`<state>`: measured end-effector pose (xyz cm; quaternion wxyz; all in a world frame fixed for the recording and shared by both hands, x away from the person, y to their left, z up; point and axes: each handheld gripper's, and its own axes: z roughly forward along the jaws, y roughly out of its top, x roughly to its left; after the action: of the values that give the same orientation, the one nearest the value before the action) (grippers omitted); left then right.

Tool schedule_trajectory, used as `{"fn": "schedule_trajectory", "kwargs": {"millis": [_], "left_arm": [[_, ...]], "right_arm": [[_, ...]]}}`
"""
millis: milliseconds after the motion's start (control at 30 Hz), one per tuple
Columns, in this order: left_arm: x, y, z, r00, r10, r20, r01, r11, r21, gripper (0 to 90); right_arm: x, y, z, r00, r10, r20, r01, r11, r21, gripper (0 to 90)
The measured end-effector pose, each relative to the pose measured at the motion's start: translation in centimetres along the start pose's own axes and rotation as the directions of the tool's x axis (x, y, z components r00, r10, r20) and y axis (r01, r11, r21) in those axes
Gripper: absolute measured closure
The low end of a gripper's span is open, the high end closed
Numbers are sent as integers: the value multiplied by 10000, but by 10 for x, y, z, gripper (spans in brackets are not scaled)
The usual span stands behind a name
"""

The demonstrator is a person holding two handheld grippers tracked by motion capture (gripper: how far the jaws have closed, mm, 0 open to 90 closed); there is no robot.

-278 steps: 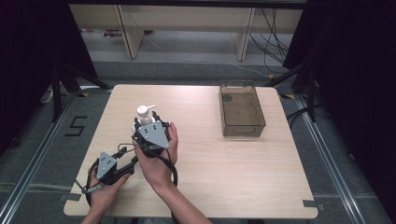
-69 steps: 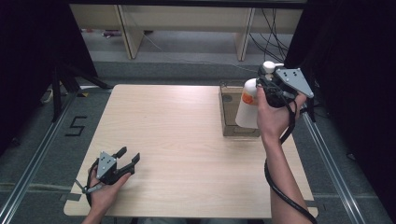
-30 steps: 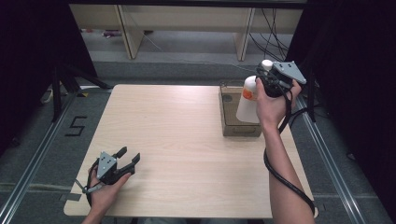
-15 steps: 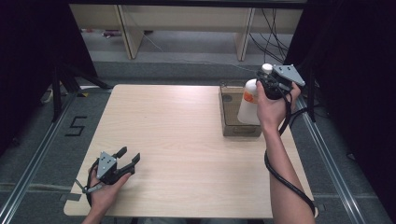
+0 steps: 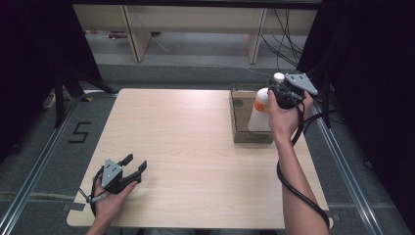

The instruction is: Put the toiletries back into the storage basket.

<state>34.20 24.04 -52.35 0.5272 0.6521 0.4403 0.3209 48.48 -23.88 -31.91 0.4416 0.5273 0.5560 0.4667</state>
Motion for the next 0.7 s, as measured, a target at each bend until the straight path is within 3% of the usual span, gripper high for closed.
{"fn": "schedule_trajectory", "kwargs": {"millis": [333,400,667,700], "left_arm": [[0,0,0,10000,-4,9,4,10000,-8,385],[0,0,0,10000,2,9,-2,10000,-3,385],[0,0,0,10000,29,7,-29,10000,-8,385],[0,0,0,10000,28,10,-28,10000,-11,385]], "right_arm": [[1,-10,1,10000,51,3,-51,9998,214,602],[0,-12,2,9999,-143,-34,144,9998,154,602],[1,-20,4,10000,83,-31,-82,9993,366,603],[0,-21,5,9999,-125,-51,126,9995,293,602]]}}
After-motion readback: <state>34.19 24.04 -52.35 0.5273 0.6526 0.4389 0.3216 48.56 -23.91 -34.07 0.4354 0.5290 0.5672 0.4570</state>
